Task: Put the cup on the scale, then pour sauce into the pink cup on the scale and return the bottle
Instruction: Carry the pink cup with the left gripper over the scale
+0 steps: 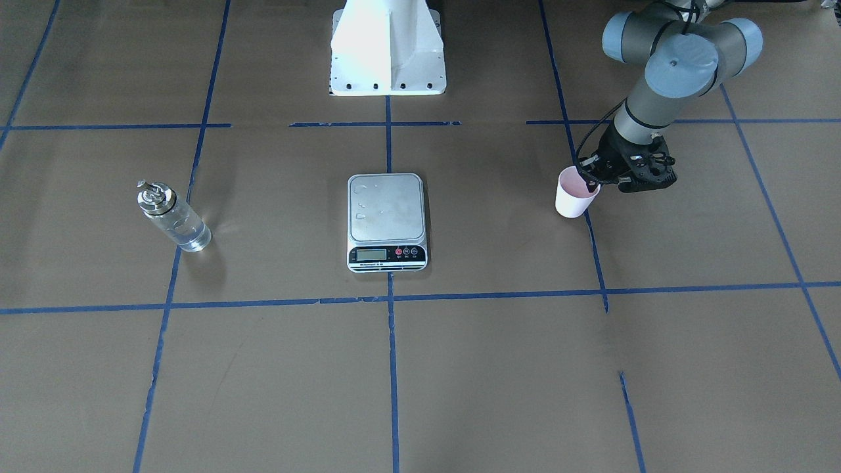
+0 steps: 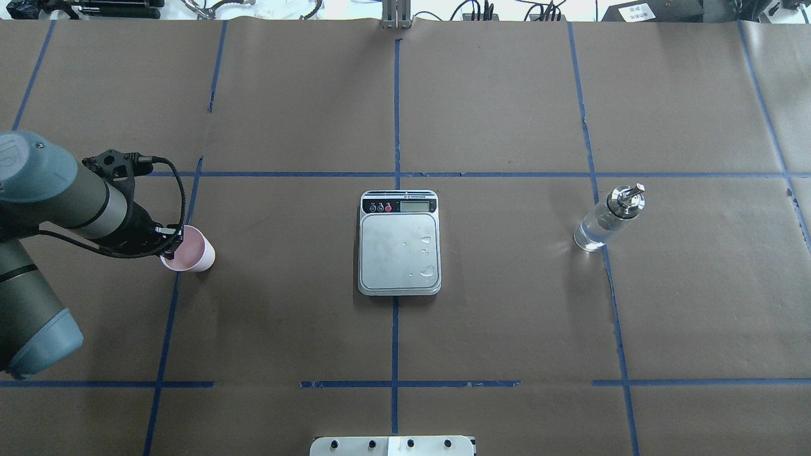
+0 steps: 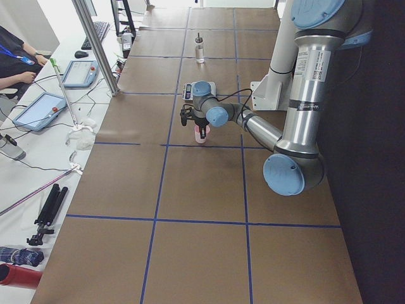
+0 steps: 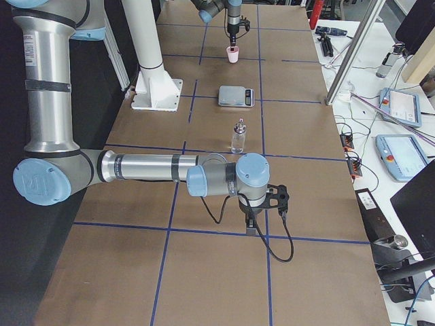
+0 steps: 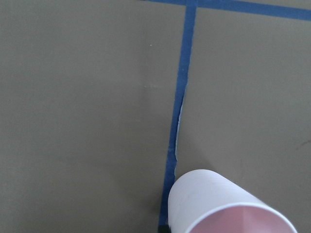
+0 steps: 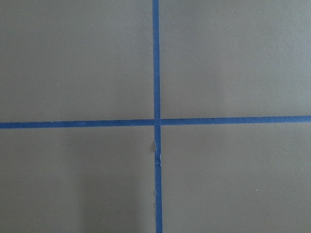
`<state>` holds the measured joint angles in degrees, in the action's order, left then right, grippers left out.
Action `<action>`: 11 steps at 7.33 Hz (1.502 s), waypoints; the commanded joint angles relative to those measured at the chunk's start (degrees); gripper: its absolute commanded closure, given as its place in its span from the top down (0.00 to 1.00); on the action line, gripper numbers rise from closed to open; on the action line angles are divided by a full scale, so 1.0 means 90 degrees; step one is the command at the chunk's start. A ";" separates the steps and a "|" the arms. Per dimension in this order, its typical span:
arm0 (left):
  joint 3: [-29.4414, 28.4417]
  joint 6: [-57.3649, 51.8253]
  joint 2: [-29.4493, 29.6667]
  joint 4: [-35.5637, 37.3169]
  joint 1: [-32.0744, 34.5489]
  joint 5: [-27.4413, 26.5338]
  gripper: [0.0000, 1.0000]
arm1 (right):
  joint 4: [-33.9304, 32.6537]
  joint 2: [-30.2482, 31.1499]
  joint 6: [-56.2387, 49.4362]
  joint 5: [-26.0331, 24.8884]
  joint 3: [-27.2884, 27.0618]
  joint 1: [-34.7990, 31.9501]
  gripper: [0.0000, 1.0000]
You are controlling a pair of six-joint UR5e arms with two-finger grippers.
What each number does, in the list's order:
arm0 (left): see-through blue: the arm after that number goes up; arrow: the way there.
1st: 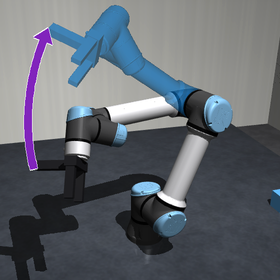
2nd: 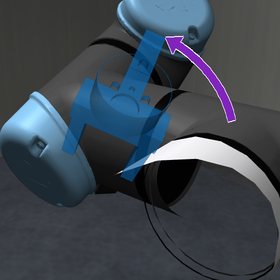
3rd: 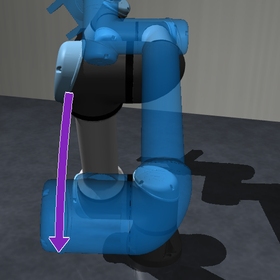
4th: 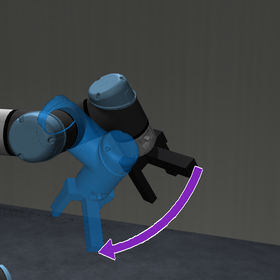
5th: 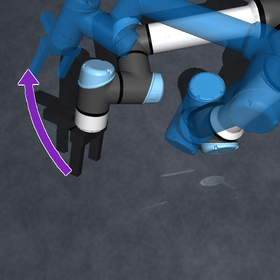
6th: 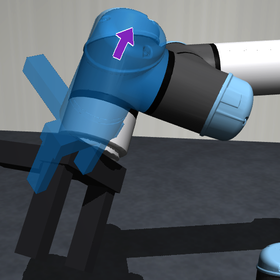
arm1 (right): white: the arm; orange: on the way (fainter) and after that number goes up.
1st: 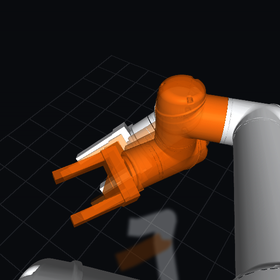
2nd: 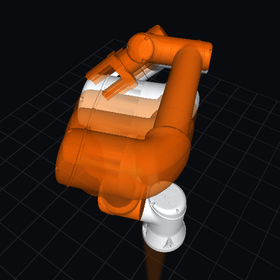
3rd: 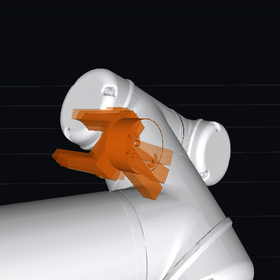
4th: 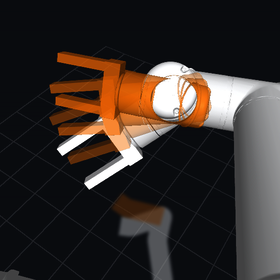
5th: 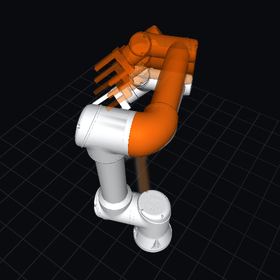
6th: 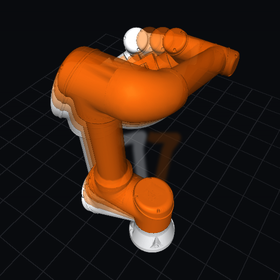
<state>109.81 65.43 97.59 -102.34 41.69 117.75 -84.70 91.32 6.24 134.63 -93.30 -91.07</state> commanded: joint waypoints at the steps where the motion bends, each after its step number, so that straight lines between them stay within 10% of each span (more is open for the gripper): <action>1: 0.0541 0.0005 0.0151 0.0624 0.0046 0.0012 0.00 | 0.0007 0.0000 0.0000 -0.0008 -0.0004 0.0002 1.00; 4: 0.0524 0.0286 0.2023 0.2393 0.0104 0.0254 0.00 | -0.0012 0.0000 0.0010 0.0031 -0.0033 -0.0008 1.00; 11: -0.2277 0.2720 0.4526 0.1440 -0.0626 0.0452 0.00 | -0.0003 0.0039 0.0000 0.0061 -0.0141 0.0002 1.00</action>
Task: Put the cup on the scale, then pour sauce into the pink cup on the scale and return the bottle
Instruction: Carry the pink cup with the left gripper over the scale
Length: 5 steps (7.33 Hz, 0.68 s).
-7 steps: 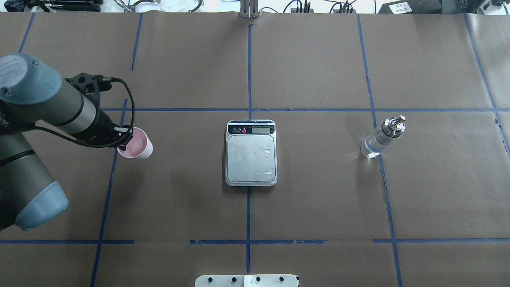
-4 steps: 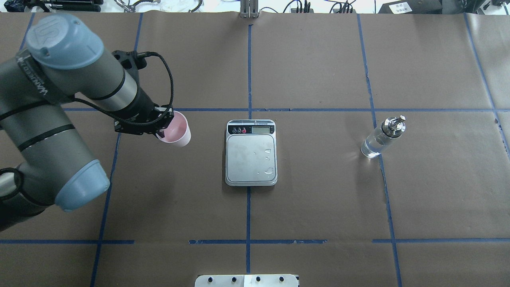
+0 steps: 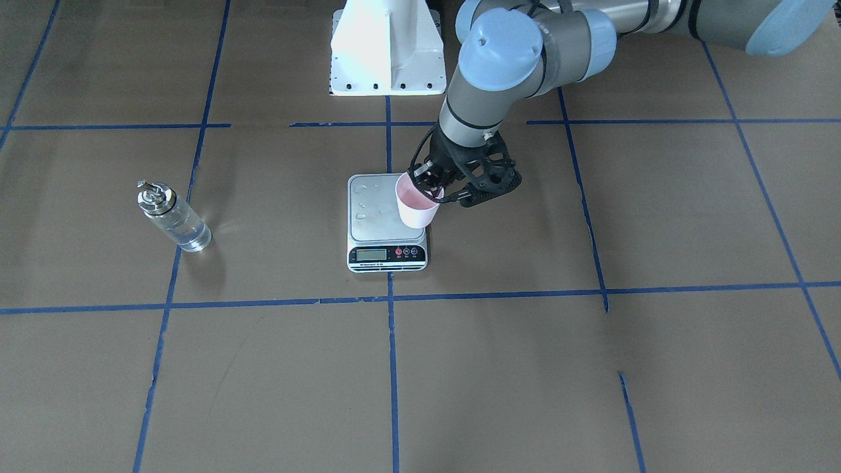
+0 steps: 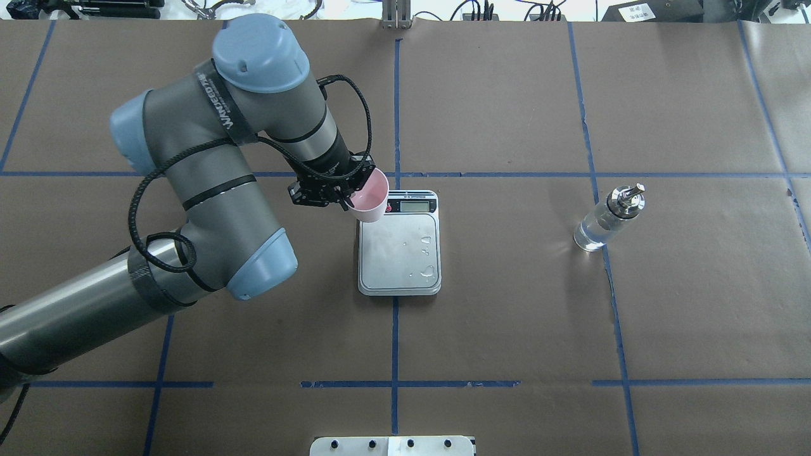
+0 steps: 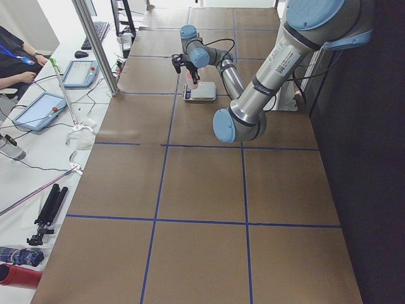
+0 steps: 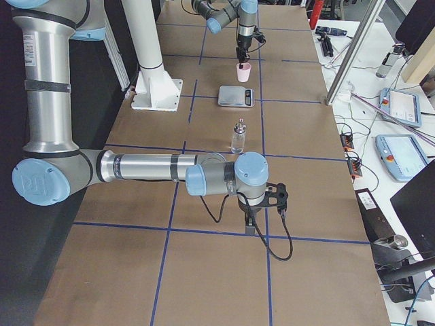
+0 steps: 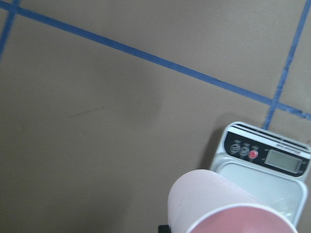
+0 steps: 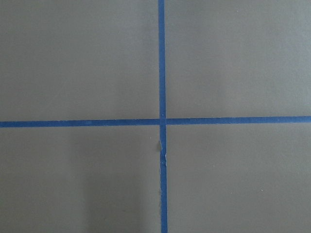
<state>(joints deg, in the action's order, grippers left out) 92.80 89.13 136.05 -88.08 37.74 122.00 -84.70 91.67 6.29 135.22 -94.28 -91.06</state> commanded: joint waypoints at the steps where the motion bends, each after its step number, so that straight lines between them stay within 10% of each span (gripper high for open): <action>1: -0.0573 0.0087 0.0380 -0.0145 -0.0286 -0.0030 0.00 | -0.0003 0.0000 -0.0006 0.0005 -0.0042 0.0010 1.00; 5: -0.0604 0.0068 0.0382 -0.0155 -0.0434 -0.0031 0.00 | -0.0012 -0.0010 -0.0006 0.0015 -0.0033 0.0020 1.00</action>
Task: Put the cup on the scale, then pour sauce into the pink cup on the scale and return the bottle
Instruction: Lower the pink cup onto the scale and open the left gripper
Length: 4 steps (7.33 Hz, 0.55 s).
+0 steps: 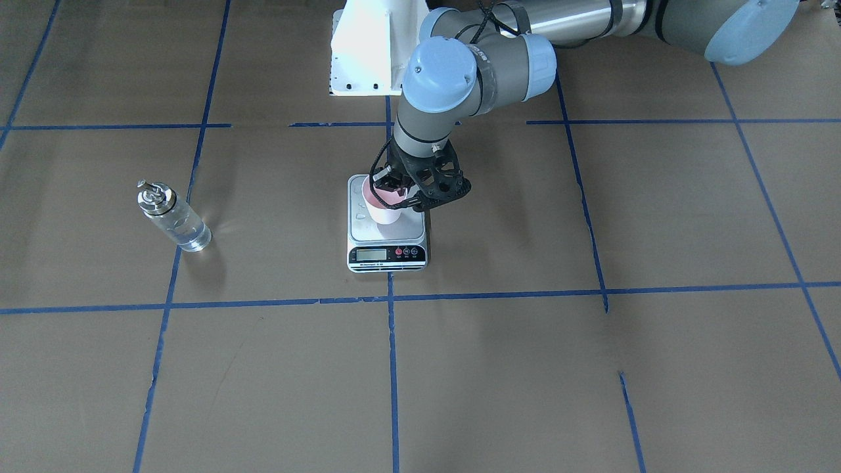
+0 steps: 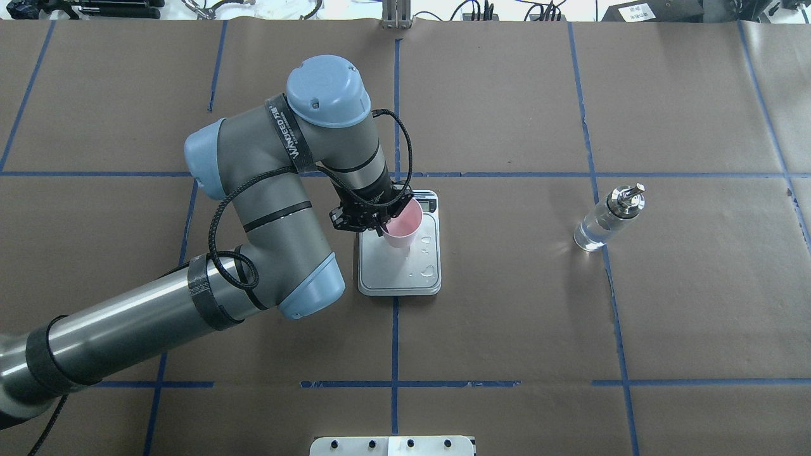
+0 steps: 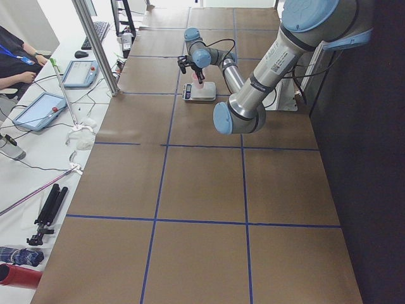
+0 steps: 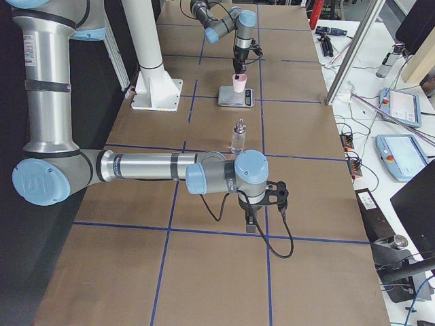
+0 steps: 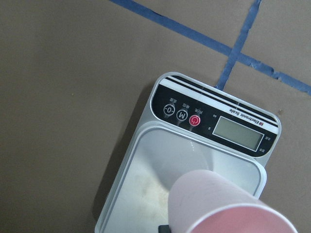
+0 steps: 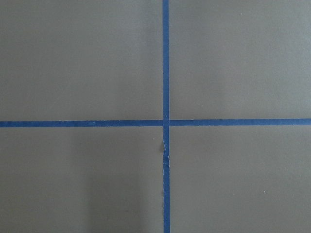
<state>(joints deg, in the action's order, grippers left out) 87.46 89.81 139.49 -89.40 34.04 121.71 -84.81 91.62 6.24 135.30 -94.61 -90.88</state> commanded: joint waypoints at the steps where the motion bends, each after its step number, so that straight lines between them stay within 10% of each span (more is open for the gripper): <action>1: -0.0010 -0.0008 -0.0020 -0.0008 -0.0071 0.0002 0.00 | 0.0000 -0.0004 0.0000 0.0006 -0.0005 0.0010 1.00; 4: -0.0010 -0.0067 -0.0069 -0.0018 -0.0130 0.0002 0.09 | 0.0000 -0.0004 0.0000 0.0006 0.0005 0.0010 1.00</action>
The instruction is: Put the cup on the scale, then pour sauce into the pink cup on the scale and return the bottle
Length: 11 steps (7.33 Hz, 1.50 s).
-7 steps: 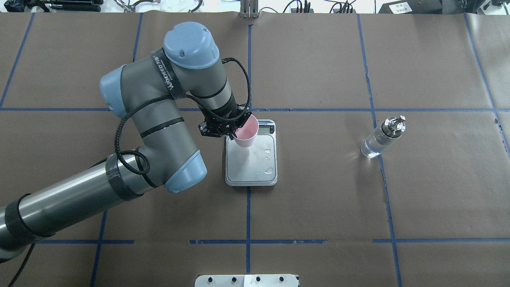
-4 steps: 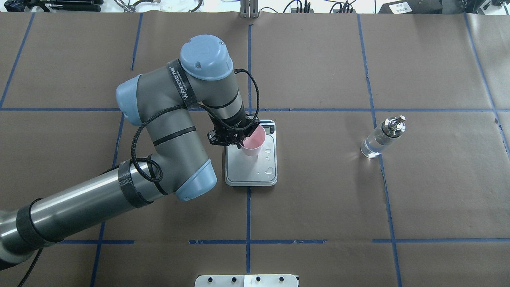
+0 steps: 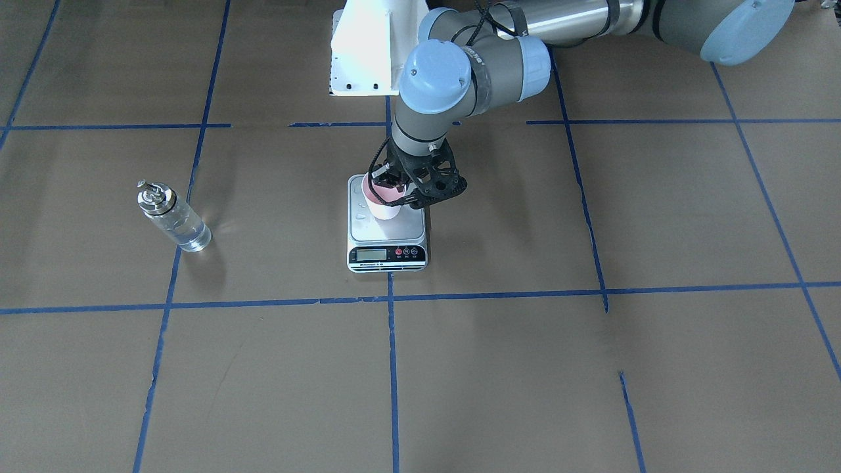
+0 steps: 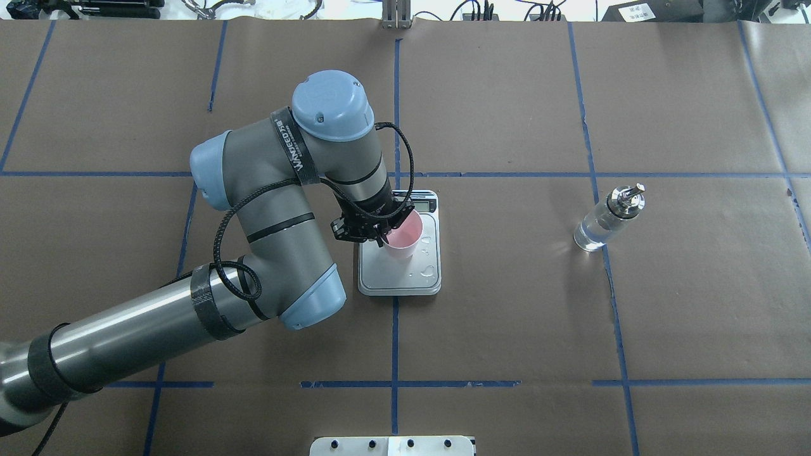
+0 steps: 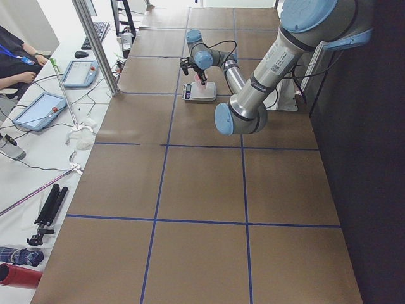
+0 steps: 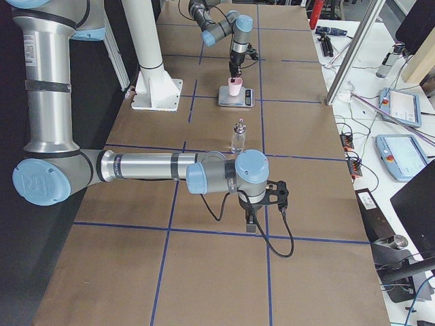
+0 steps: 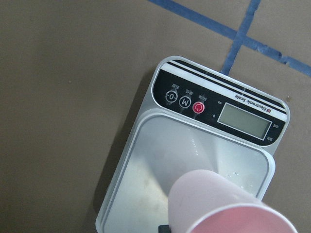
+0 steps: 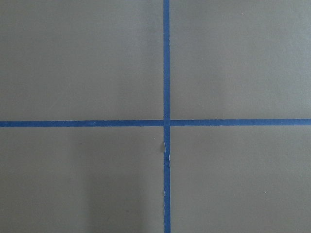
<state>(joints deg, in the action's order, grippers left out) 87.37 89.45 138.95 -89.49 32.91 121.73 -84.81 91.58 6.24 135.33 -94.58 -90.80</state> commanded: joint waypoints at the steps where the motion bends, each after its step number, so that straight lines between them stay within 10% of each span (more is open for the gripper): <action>1: -0.0001 -0.0036 -0.0018 -0.0008 -0.0005 0.0000 0.71 | 0.0000 -0.0010 0.0000 0.0003 0.0001 0.0001 1.00; 2: 0.0028 -0.0055 -0.0019 0.0002 -0.0005 -0.0010 0.99 | 0.0000 -0.0010 0.0000 0.0003 0.0001 0.0001 1.00; 8: 0.2238 -0.0678 -0.0582 0.1307 0.0384 -0.0010 0.99 | -0.0058 -0.0029 0.0000 -0.0036 -0.0203 0.0127 1.00; 11: 0.3132 -0.1361 -0.1131 0.1797 0.1115 0.0000 0.99 | -0.1280 0.0078 0.0048 0.0012 -0.2101 0.0293 1.00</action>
<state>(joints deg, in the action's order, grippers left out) 112.76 80.37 130.44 -75.27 39.88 121.69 -89.16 92.00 6.35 135.34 -105.46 -88.79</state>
